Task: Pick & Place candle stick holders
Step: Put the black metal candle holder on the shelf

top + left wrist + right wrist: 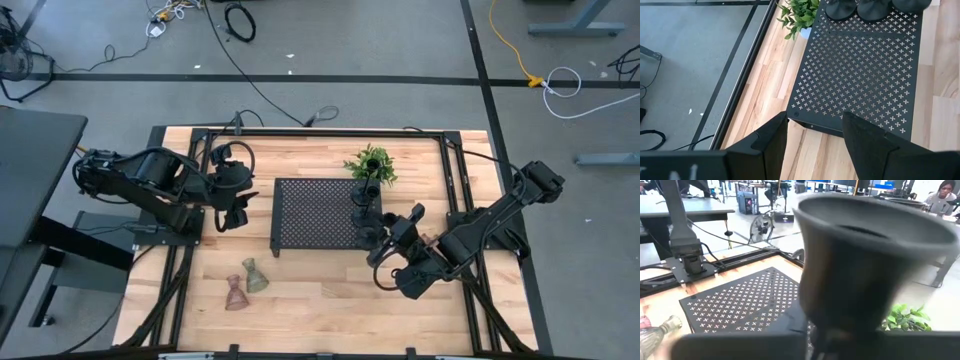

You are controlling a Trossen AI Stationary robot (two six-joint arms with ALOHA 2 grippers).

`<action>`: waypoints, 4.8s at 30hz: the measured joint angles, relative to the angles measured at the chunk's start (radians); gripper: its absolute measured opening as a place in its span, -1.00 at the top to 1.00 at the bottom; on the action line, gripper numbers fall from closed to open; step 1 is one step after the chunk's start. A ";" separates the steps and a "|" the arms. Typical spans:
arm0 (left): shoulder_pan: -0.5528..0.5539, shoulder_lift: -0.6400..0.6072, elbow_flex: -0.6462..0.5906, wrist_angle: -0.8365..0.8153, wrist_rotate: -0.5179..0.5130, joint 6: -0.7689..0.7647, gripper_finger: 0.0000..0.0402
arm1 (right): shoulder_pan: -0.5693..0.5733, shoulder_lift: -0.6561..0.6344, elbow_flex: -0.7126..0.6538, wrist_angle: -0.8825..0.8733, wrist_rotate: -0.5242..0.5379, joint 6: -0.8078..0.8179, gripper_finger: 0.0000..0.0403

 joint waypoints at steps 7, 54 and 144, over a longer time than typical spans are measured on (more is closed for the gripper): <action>0.000 0.000 0.000 0.000 -0.002 0.000 0.04 | -0.001 0.000 0.000 0.040 0.004 -0.036 0.92; 0.000 0.000 0.000 0.000 -0.002 0.003 0.04 | -0.103 0.022 0.001 0.355 -0.019 -0.307 0.93; 0.000 0.000 0.000 -0.024 0.000 -0.023 0.04 | -0.103 0.081 0.000 0.337 0.018 -0.231 0.86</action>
